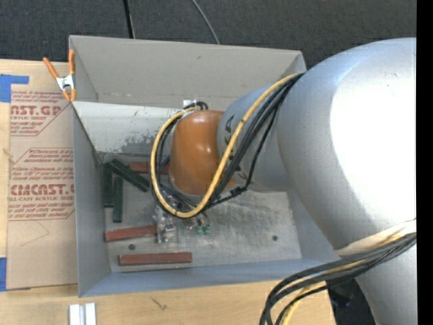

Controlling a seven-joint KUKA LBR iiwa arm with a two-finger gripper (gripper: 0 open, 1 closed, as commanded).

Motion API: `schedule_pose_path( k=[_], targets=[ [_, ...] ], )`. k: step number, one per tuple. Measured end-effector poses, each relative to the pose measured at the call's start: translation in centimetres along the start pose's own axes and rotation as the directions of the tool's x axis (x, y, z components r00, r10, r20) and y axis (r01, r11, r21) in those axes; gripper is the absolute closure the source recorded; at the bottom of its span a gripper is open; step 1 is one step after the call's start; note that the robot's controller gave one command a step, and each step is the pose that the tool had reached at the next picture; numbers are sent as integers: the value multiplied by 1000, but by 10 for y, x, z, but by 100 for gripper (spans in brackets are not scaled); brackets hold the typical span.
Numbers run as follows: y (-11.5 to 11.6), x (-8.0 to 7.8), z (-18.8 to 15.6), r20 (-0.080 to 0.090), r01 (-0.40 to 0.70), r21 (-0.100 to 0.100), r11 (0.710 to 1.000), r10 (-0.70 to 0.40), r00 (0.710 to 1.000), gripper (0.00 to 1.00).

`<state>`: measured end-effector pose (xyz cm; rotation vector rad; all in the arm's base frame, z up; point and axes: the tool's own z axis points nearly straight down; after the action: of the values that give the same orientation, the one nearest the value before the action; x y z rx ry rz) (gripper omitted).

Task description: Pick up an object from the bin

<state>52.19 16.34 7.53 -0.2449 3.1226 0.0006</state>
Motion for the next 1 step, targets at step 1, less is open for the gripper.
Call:
schedule_pose_path(
  k=[1],
  targets=[
    [0, 0, 0, 0, 0, 0, 1000, 0, 1000, 100]
  ],
)
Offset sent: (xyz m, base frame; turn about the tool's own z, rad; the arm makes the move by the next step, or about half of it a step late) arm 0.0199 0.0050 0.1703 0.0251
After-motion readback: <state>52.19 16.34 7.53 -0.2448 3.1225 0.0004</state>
